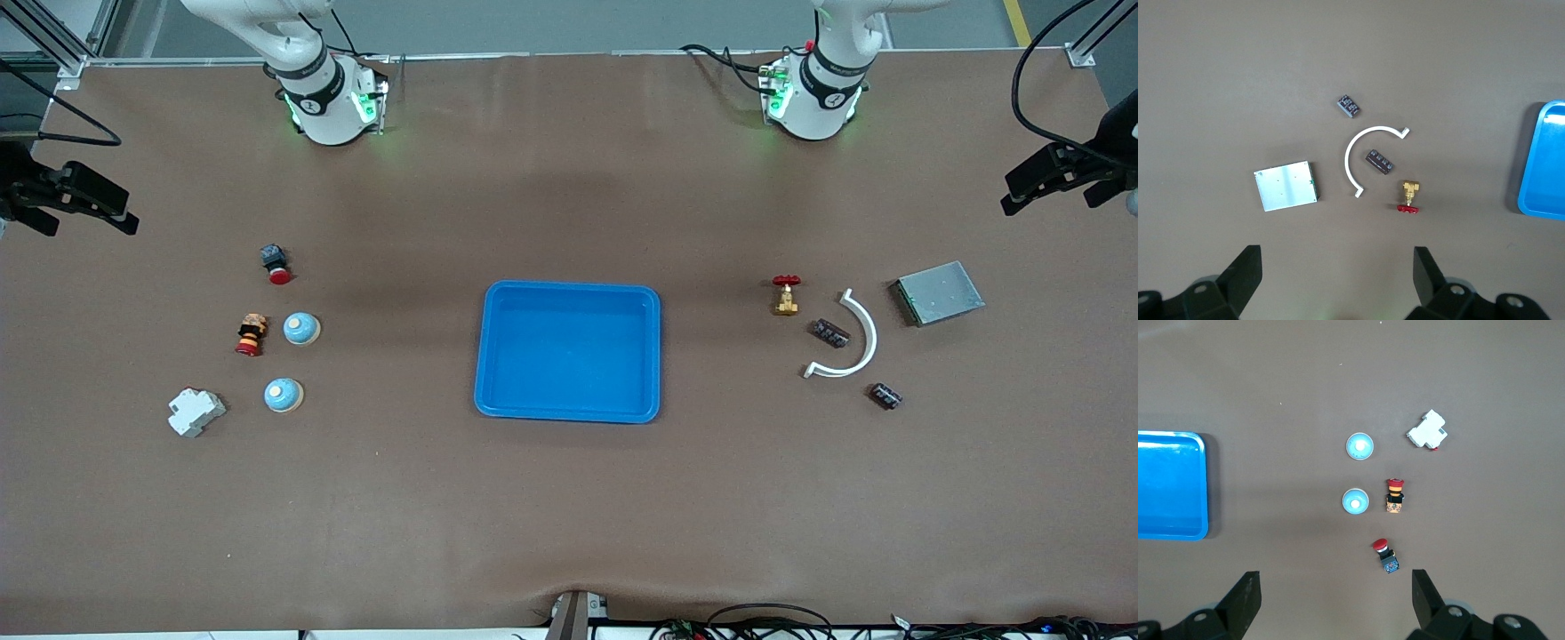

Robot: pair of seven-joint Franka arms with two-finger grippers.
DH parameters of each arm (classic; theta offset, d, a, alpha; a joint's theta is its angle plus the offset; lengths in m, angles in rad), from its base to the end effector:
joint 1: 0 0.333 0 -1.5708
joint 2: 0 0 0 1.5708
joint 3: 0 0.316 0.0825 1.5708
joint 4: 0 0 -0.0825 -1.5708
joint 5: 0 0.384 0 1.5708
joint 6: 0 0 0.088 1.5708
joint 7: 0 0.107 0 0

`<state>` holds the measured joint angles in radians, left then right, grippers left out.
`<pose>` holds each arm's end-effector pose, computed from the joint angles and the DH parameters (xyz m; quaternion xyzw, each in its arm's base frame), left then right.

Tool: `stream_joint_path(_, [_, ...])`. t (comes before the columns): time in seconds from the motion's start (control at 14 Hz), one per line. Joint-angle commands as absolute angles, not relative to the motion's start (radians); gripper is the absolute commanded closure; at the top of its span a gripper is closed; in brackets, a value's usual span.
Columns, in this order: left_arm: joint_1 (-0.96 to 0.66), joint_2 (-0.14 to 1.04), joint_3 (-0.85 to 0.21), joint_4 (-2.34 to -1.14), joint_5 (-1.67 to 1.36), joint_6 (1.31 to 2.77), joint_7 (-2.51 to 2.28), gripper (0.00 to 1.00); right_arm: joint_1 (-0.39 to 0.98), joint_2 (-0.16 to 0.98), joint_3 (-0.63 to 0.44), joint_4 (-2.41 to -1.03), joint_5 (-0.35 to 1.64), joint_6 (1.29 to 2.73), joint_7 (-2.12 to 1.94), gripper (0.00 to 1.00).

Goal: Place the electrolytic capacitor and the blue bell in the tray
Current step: 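Reach the left gripper to a capacitor while the right gripper reaches a bell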

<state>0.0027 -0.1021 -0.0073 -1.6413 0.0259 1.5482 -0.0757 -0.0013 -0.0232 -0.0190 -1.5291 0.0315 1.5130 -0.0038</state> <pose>0.5200 0.0002 0.6442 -0.9993 -0.0359 -0.0050 0.0131 0.5417 -0.0076 0.6517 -0.9998 0.0073 -0.0037 0.0159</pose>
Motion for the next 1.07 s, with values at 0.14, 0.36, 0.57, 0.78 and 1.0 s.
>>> stream_joint_path(0.14, [0.002,-0.083,-0.021,-1.603,0.023,1.513,-0.063,0.0,-0.008,-0.028,-0.015,-1.528,0.032,1.514,-0.012,0.0])
stream_joint_path(0.36, [-0.003,-0.051,-0.046,-1.598,0.02,1.513,-0.075,0.0,-0.008,-0.028,-0.017,-1.528,0.032,1.511,-0.012,0.0])
stream_joint_path(0.57, [-0.012,-0.023,-0.087,-1.675,0.021,1.544,-0.181,0.0,-0.009,-0.028,-0.017,-1.528,0.032,1.506,-0.012,0.0])
stream_joint_path(0.78, [-0.005,-0.018,-0.112,-1.79,0.02,1.666,-0.288,0.0,-0.008,-0.028,-0.017,-1.534,0.032,1.514,-0.003,0.0])
stream_joint_path(1.0, [0.003,-0.025,-0.112,-1.911,0.017,1.79,-0.326,0.0,-0.006,-0.029,-0.017,-1.595,0.028,1.567,-0.003,0.0])
